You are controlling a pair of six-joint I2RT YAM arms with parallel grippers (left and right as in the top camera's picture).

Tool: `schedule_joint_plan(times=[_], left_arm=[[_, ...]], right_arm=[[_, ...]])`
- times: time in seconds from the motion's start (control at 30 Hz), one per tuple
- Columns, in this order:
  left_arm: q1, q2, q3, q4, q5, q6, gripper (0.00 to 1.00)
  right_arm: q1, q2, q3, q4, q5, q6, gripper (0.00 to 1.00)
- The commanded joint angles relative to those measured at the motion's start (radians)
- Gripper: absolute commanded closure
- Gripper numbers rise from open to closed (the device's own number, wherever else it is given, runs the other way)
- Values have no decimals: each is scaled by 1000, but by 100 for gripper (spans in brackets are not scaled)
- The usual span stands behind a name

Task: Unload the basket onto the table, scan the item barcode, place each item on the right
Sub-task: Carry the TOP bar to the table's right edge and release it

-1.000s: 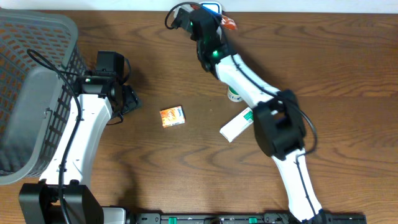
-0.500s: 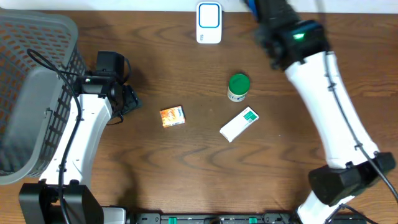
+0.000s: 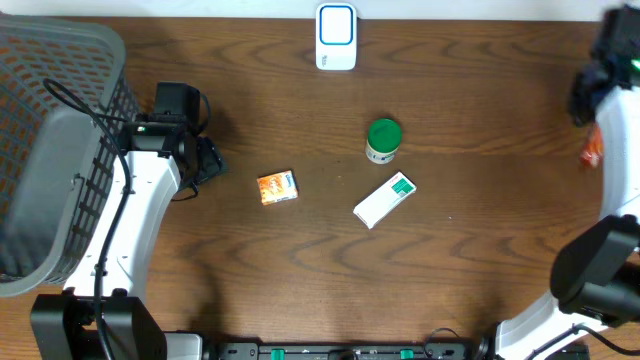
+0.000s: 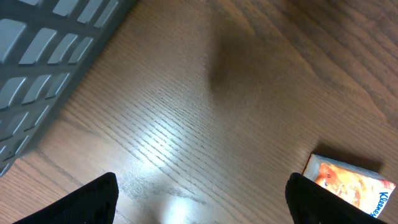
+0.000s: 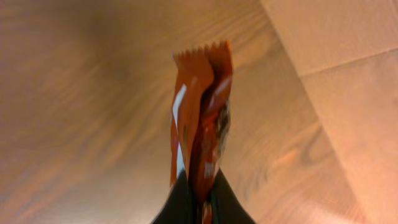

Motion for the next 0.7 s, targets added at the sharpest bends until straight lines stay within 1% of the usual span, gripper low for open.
schedule_joint_plan(times=[0.0,0.2,0.3,0.37,0.4,0.47,0.5,0.53,0.57,0.6,0.63,0.67], left_arm=[[3,0,-8,-2,-13,3,14],[3,0,-8,-2,-13,3,14],[3,0,-8,-2,-13,3,14],[3,0,-8,-2,-13,3,14],[3,0,-8,-2,-13,3,14],[3,0,-8,-2,-13,3,14],[3,0,-8,-2,-13,3,14],[3,0,-8,-2,-13,3,14],[3,0,-8,-2,-13,3,14],[3,0,-8,-2,-13,3,14],[3,0,-8,-2,-13,3,14],[3,0,-8,-2,-13,3,14]], right_arm=[[-87,5,-138,85,-52,14,99],[-209,5,-335,301,-48,2,99],[-244,9,-381,364,5,-44,99],[-272,11,-399,380,22,-45,99],[-283,11,-399,379,12,-40,92],[-298,9,-398,379,-16,-35,55],[-300,7,-396,376,-19,-35,42],[-293,-3,-383,369,-19,-34,34],[-287,-10,-373,364,-19,-34,29],[-278,-20,-358,356,-19,-34,22],[-250,-51,-307,328,-27,-34,12],[-227,-77,-270,307,-45,-28,1]])
